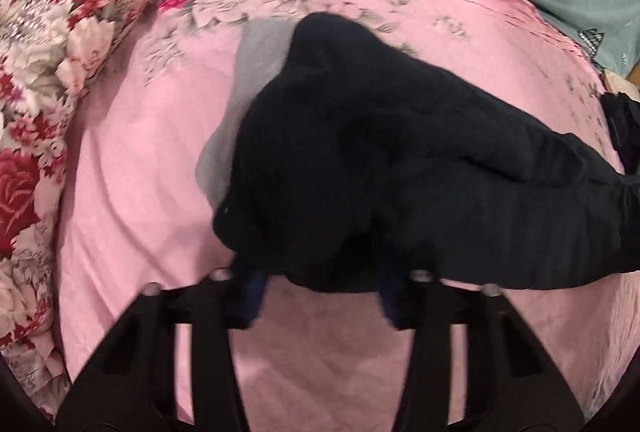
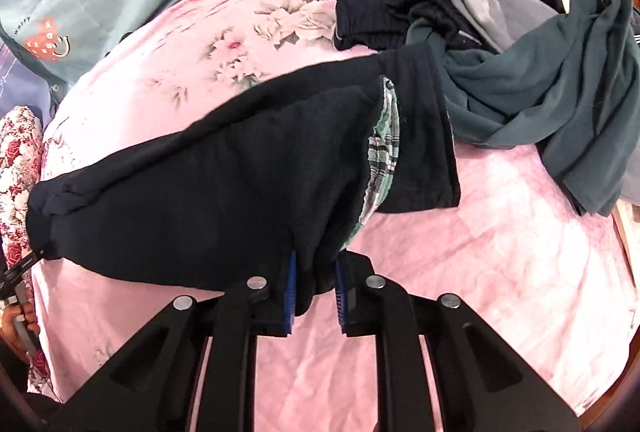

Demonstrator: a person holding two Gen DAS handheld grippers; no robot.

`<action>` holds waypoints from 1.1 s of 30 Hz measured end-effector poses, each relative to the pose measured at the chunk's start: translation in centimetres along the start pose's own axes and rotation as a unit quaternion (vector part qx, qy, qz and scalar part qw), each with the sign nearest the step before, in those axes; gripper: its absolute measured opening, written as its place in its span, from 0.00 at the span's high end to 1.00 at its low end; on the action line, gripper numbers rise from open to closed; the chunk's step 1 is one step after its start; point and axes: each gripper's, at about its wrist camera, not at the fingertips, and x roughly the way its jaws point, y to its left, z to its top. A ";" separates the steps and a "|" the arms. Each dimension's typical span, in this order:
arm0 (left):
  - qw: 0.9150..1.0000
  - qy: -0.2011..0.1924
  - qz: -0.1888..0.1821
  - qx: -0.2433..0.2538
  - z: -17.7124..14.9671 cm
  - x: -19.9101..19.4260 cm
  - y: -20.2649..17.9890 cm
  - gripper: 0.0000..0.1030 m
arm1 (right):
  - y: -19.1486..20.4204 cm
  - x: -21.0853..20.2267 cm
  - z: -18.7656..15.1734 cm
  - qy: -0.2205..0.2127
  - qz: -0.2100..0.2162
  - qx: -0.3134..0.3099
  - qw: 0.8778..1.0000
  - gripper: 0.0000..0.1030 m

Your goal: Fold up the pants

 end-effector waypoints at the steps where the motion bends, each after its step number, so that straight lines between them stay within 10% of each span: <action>1: 1.000 -0.009 0.010 0.010 -0.2 -0.4 -0.5 0.74 | 0.1 -0.2 -0.2 -0.001 -0.001 -0.001 1.000 0.84; 13: 0.996 -0.074 -0.045 0.017 -7.8 -14.5 -0.6 0.83 | -2.2 -7.5 -3.7 -0.018 -0.005 -0.004 1.000 0.85; 18: 0.998 0.016 -0.041 0.054 -15.0 -13.3 -1.3 0.74 | -6.4 -6.9 -7.6 0.033 -0.068 -0.010 0.997 0.84; 22: 0.990 0.069 0.036 0.119 -19.2 -12.7 -1.6 0.62 | -8.3 -3.7 -10.2 0.118 -0.141 0.019 0.983 0.53; 25: 0.992 0.040 0.034 0.113 -18.2 -16.1 0.2 0.32 | -7.6 -5.5 -8.7 0.088 -0.145 0.042 0.985 0.44; 33: 0.995 -0.071 0.006 0.065 -4.8 -15.4 3.6 0.17 | -2.7 -4.0 3.8 0.017 -0.031 0.095 0.995 0.44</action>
